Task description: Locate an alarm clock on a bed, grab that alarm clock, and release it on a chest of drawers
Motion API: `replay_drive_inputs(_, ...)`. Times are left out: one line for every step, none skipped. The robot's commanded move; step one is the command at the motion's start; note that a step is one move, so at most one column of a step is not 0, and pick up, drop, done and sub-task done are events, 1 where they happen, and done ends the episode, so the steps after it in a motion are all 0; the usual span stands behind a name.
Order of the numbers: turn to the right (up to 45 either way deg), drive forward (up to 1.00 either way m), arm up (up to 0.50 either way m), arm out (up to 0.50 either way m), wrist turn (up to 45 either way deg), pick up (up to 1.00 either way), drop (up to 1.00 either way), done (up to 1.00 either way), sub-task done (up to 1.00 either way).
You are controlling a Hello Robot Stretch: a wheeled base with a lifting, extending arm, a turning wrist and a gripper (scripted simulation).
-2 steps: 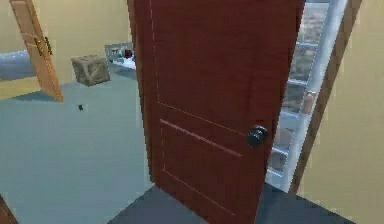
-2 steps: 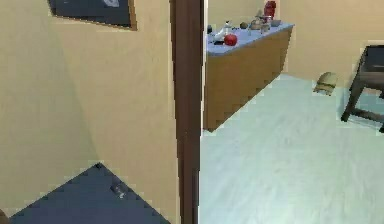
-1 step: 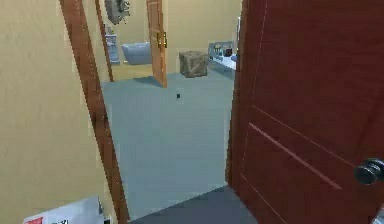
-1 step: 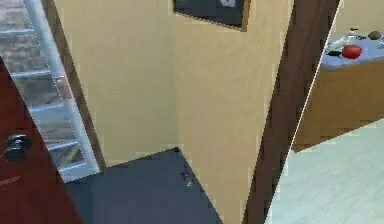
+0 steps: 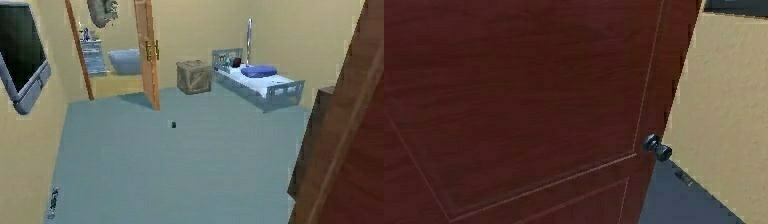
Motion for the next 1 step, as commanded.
replay_drive_inputs(-3.0, 0.0, 0.0, 0.0, 0.0, 0.0, 0.0, 0.0, 0.0)
